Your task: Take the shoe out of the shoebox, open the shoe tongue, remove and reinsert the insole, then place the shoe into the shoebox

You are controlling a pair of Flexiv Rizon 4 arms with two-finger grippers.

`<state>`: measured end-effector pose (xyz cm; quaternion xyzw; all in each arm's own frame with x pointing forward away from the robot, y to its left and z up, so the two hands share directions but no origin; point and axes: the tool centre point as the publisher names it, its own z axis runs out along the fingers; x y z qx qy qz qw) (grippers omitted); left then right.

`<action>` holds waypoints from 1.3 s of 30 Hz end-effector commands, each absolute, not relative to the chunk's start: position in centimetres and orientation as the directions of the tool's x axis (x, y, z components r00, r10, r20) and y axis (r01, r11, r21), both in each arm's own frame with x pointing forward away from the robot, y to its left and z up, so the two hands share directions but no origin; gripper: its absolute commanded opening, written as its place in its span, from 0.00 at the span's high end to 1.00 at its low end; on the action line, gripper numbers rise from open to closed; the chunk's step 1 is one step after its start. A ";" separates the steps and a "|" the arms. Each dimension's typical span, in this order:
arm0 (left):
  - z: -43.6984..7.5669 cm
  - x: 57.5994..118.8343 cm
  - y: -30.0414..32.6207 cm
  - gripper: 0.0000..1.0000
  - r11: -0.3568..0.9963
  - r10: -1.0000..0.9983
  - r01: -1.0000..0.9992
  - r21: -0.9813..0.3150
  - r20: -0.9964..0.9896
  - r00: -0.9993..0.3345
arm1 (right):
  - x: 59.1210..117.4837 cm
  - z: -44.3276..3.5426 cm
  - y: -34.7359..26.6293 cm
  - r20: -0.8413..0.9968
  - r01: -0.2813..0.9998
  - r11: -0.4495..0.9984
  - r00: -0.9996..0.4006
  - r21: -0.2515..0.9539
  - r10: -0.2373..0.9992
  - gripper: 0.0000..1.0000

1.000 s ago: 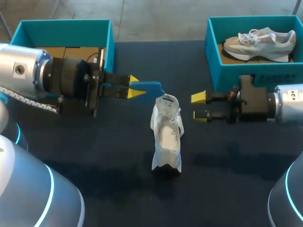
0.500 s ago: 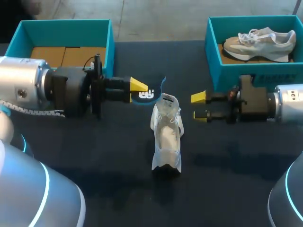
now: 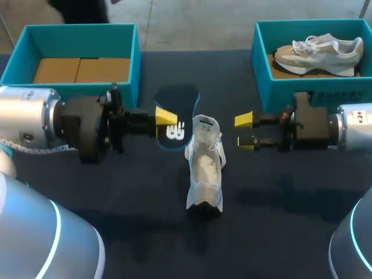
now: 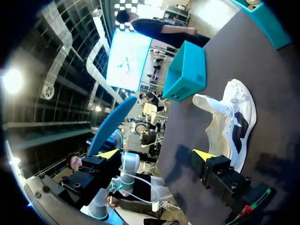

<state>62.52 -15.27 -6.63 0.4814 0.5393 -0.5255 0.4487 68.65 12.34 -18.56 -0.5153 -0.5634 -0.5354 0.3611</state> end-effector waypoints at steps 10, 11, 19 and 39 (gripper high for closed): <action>-10.8 61.7 -13.1 1.00 -0.030 0.071 0.998 0.061 -0.995 0.063 | 69.2 -17.0 12.3 0.954 0.965 -0.087 -0.226 0.247 0.200 0.00; -11.1 61.6 -13.0 1.00 -0.036 0.083 0.995 0.089 -0.992 0.092 | 69.3 -16.8 12.4 0.953 0.965 -0.082 -0.230 0.250 0.196 0.00; -12.8 61.9 -13.3 1.00 -0.012 0.091 0.981 0.194 -0.977 0.195 | 69.5 -16.3 13.5 0.961 0.973 -0.044 -0.217 0.227 0.169 0.00; -14.1 63.6 -15.7 1.00 -0.089 0.075 0.976 0.198 -0.976 0.204 | 68.2 -15.0 16.1 0.963 0.980 -0.025 -0.188 0.196 0.191 0.00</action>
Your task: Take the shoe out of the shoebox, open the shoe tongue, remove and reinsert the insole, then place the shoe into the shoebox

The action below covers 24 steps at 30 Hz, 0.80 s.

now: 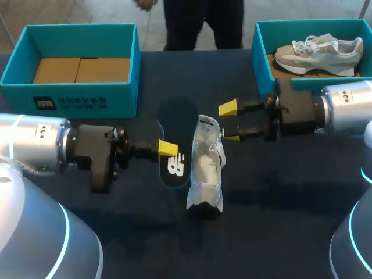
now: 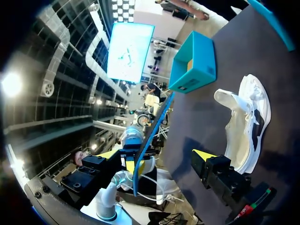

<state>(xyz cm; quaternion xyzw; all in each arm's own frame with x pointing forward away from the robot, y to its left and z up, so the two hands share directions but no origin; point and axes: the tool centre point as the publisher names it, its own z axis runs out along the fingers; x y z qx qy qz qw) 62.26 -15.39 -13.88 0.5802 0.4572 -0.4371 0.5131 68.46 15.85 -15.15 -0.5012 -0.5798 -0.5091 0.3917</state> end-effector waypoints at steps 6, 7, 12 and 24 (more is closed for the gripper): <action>-14.3 64.5 -16.1 1.00 -0.110 0.075 0.968 0.227 -0.969 0.236 | 68.2 -15.0 16.1 0.963 0.980 -0.025 -0.188 0.196 0.191 0.00; -14.2 64.6 -16.2 1.00 -0.107 0.072 0.967 0.230 -0.969 0.238 | 68.3 -15.4 16.3 0.967 0.981 -0.020 -0.187 0.193 0.175 0.00; -14.0 64.6 -17.2 1.00 -0.103 0.070 0.961 0.257 -0.962 0.264 | 68.6 -16.1 18.1 0.973 0.980 -0.045 -0.189 0.196 0.129 0.00; -14.7 63.9 -19.6 1.00 -0.137 0.079 0.950 0.280 -0.953 0.292 | 69.0 -14.9 19.6 0.982 0.984 -0.039 -0.169 0.173 0.086 0.00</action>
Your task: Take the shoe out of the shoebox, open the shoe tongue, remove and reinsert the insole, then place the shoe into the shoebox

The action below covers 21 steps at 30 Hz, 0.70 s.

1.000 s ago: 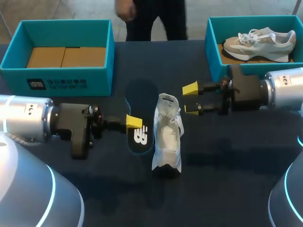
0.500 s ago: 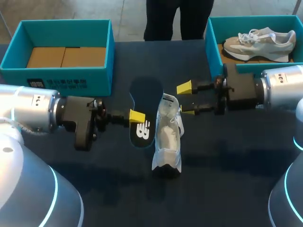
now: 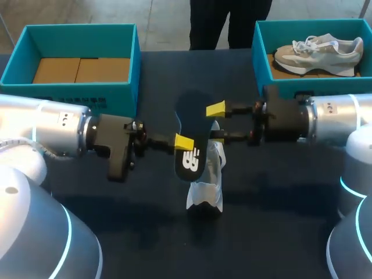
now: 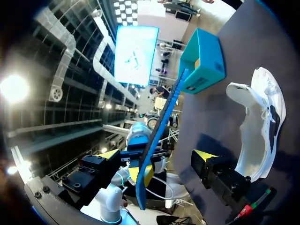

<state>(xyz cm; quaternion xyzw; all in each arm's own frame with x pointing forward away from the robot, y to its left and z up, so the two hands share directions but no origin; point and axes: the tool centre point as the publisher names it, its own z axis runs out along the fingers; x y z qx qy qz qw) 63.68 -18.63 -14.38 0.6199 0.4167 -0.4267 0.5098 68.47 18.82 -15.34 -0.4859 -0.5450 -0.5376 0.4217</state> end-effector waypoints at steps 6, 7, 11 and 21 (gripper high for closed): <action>-15.0 63.6 -20.1 1.00 -0.146 0.077 0.950 0.277 -0.954 0.290 | 69.1 -14.7 19.7 0.982 0.985 -0.027 -0.167 0.170 0.086 0.22; -15.1 63.6 -20.1 1.00 -0.147 0.077 0.950 0.277 -0.954 0.290 | 69.2 -14.7 19.7 0.983 0.986 -0.024 -0.165 0.168 0.086 0.30; -15.1 63.4 -20.0 1.00 -0.148 0.077 0.949 0.279 -0.953 0.293 | 69.2 -14.8 19.5 0.984 0.987 -0.018 -0.157 0.159 0.087 0.42; -15.0 62.7 -19.1 1.00 -0.141 0.075 0.947 0.289 -0.951 0.301 | 69.4 -15.3 18.6 0.987 0.990 -0.033 -0.133 0.136 0.094 0.53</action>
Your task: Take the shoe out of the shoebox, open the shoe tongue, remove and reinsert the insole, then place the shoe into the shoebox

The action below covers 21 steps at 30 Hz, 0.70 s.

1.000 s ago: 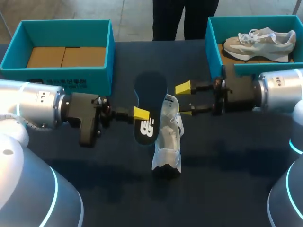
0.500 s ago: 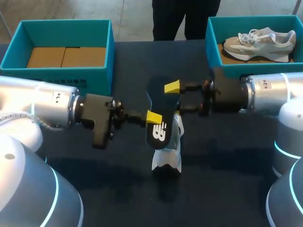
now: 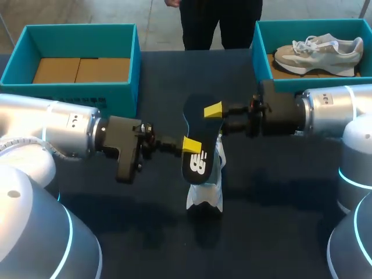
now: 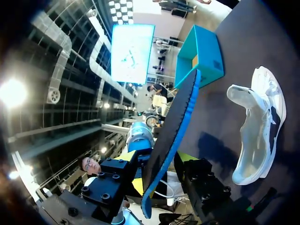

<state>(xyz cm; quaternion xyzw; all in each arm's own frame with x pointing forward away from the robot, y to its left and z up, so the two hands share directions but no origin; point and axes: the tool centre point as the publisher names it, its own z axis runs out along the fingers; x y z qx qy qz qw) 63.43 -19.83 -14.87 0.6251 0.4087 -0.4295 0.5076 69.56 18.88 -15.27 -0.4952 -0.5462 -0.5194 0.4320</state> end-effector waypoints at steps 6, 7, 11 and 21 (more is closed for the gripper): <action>-15.1 62.6 -18.9 1.00 -0.136 0.081 0.949 0.284 -0.952 0.297 | 69.5 -15.3 18.7 0.987 0.990 -0.028 -0.132 0.135 0.093 0.87; -15.1 62.7 -19.0 1.00 -0.134 0.080 0.950 0.283 -0.952 0.295 | 69.5 -15.3 18.7 0.987 0.990 -0.027 -0.133 0.136 0.093 0.99; -15.1 62.8 -19.2 1.00 -0.130 0.077 0.951 0.282 -0.953 0.293 | 69.5 -15.3 18.9 0.986 0.990 -0.027 -0.136 0.139 0.091 1.00; -14.9 63.3 -18.9 0.00 -0.090 0.143 0.976 0.198 -0.967 0.210 | 69.5 -15.9 19.0 0.987 0.990 -0.037 -0.132 0.136 0.089 1.00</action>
